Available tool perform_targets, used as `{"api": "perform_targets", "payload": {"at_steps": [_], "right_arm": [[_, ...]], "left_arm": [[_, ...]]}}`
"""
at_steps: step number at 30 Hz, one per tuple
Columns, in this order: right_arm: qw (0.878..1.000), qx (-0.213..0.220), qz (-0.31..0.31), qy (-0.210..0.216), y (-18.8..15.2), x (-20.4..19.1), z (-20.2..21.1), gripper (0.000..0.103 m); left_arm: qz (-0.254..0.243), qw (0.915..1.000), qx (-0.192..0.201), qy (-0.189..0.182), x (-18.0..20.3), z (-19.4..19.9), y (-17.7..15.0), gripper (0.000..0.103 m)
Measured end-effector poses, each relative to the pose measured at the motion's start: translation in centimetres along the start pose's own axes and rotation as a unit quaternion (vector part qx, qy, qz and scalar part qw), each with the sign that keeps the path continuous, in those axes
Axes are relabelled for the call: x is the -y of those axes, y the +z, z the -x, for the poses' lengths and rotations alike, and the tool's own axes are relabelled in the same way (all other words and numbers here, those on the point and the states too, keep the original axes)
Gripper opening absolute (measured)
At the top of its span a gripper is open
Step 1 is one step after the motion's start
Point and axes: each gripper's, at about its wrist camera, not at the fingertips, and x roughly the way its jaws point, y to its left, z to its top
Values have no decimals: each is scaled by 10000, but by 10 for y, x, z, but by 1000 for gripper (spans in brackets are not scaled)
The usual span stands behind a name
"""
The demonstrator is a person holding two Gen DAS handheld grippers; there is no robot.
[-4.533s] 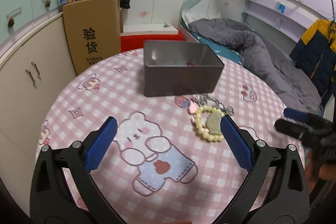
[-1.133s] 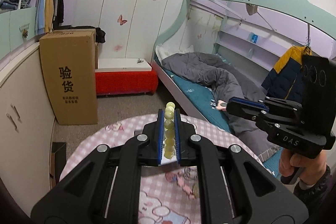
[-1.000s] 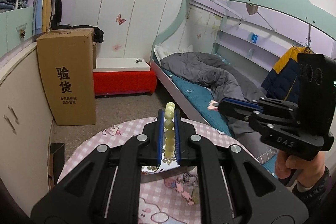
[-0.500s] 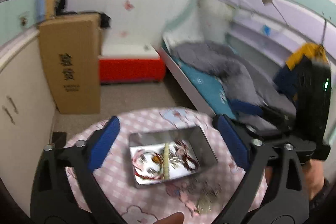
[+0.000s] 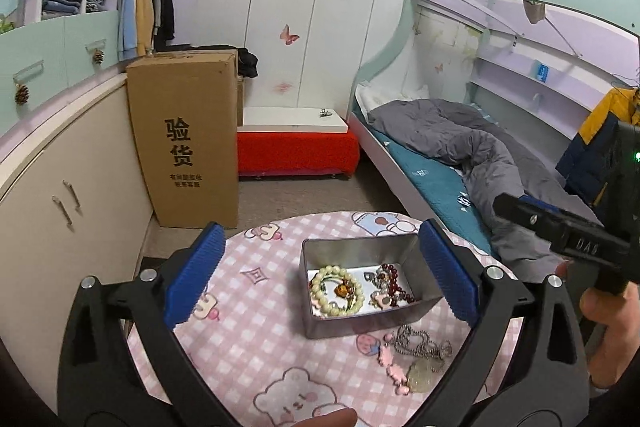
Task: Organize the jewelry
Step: 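Withdraw both tools back over the chains and pink charms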
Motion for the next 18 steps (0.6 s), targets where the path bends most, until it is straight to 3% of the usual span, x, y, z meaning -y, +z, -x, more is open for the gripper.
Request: {"api": "perform_targets", "payload": {"at_steps": [12,18], "right_arm": [[9997,186,75,-123,-12,-10,38,95],[9993,217,158,-243,-29,-10,56,95]], "left_arm": [[-69,9999,41,122,5,36,-20,95],[-89,9998,-176,95,8,36,-42,95]]}}
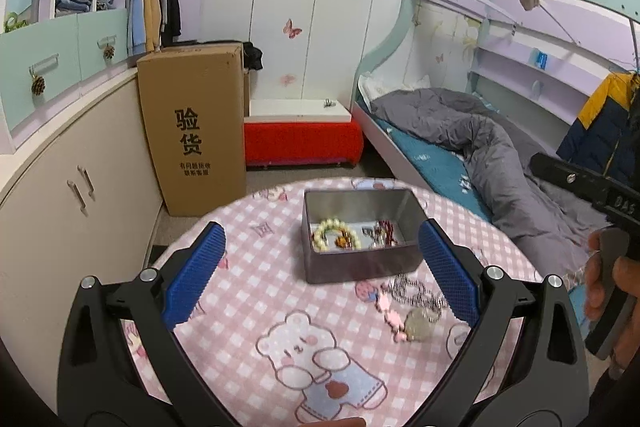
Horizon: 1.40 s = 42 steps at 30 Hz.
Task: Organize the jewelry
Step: 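Withdraw both tools back over the chains and pink charms, then grasp a pink charm with the left tool while the right tool grasps the silver chain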
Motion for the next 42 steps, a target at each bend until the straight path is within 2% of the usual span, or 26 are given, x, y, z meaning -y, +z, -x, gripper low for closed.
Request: {"api": "perform_targets", "payload": {"at_steps": [5,12,17,24,32,34,35,36,42], "right_arm": [[9997,-255,19,-40,-22,4,2,95],[9963,-840,-182,-79,-65,14,-17,95],[9931,-1163,-123,-64,-87,15,-27,95],[9904,-1354,-263,-56,-102,23,-34,95],[9893,-1424,-317,-29,-103,28,-40,95],[9892,-1434,-307,-34,-103,28,-41,95],[9891,-1440,-297,-30,-103,29,-42,95],[9891,-1446,-288,-29,-103,29,-43,95],[9885,-1498,-209,-2,-102,27,-55,95]], "left_arm": [[-37,9997,-240,-1,4,-7,-20,95],[-208,9955,-927,37,19,-40,-56,95],[-293,9919,-1237,11,28,-59,-72,95],[-453,9877,-1498,21,41,-85,-78,95],[-561,9824,-1778,66,54,-118,-84,95],[-487,9824,-1804,2,51,-119,-84,92],[-474,9821,-1821,-39,49,-120,-85,82],[-509,9812,-1863,-6,47,-120,-86,79],[-663,9809,-1825,-95,41,-113,-88,75]]}}
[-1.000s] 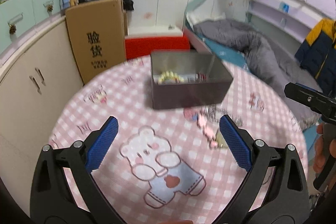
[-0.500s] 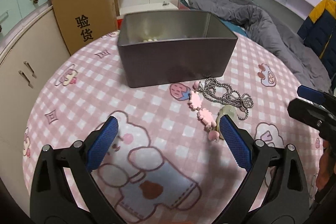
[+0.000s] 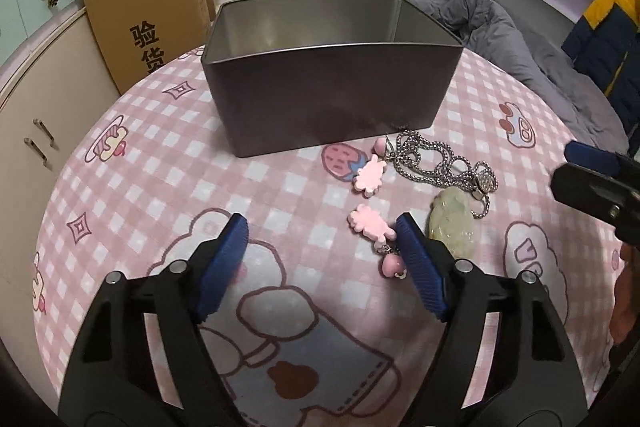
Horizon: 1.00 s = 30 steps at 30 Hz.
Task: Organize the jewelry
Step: 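Grasp a pink charm with the left tool while the right tool grasps the silver chain, then carry the charm and chain over the grey box and open both tools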
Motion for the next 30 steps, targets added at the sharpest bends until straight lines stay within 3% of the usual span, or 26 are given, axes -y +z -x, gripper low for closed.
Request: {"api": "perform_targets", "payload": {"at_steps": [2,4,5,6,7,11,13,15,16,22,30], "right_arm": [[9999,-29,120,5,3,-5,-7,95],[9996,-126,269,-18,5,-10,-17,94],[9991,-197,367,-33,6,-14,-23,91],[9987,-256,434,-47,8,-17,-29,81],[9985,-295,464,-51,8,-19,-32,68],[9956,-379,839,-161,4,-33,-46,52],[9938,-431,1019,-125,4,-38,-46,23],[9884,-465,1407,-320,-4,-49,-45,20],[9880,-480,1440,-271,-6,-50,-43,14],[9920,-269,1227,-99,-10,-43,-19,12],[9909,329,1290,183,27,-52,34,12]], "left_arm": [[-72,10000,3,-16,3,0,0,75],[-147,9998,44,-122,7,1,0,59],[-167,9996,74,-193,7,2,0,41],[-149,9994,79,-317,6,4,0,30],[-128,9992,81,-378,5,5,-1,26],[-109,9986,96,-513,2,10,-7,24],[-20,9980,105,-623,-2,14,-11,24],[67,9974,125,-701,-9,18,-18,24],[105,9973,132,-712,-12,20,-19,24],[307,9967,208,-718,-26,33,-25,24],[408,9947,580,-743,-39,61,-13,24]]}}
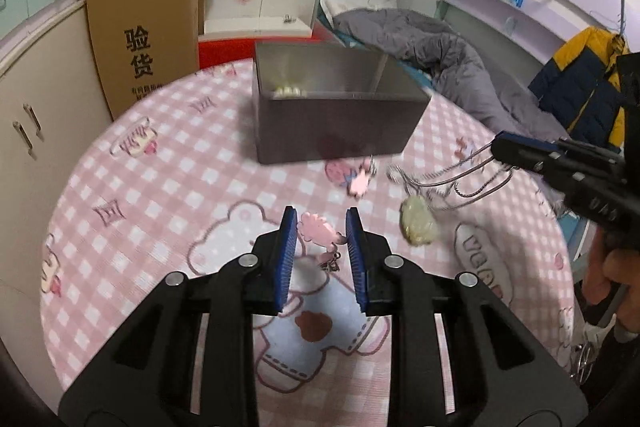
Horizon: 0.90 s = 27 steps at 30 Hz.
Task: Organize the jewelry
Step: 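Carry the charm and chain over the grey box and open both tools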
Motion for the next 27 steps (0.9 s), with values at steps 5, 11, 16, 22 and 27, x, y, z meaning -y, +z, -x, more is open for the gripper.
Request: {"api": "perform_targets", "payload": {"at_steps": [5,11,16,22,27], "right_arm": [[9989,404,217,69,30,-4,31,12],[9953,844,481,43,63,-10,59,12],[9900,1222,700,20,92,-16,76,12],[9832,1631,799,187,136,-18,87,12],[9836,1568,878,142,157,-14,75,12]], "left_arm": [[-111,9994,312,-12,1,20,19,24],[-213,9973,700,-21,4,42,48,24],[-241,9949,977,-20,0,54,76,24],[-211,9931,1152,-17,-3,56,112,24],[-235,9931,1147,-24,-1,50,131,24]]}}
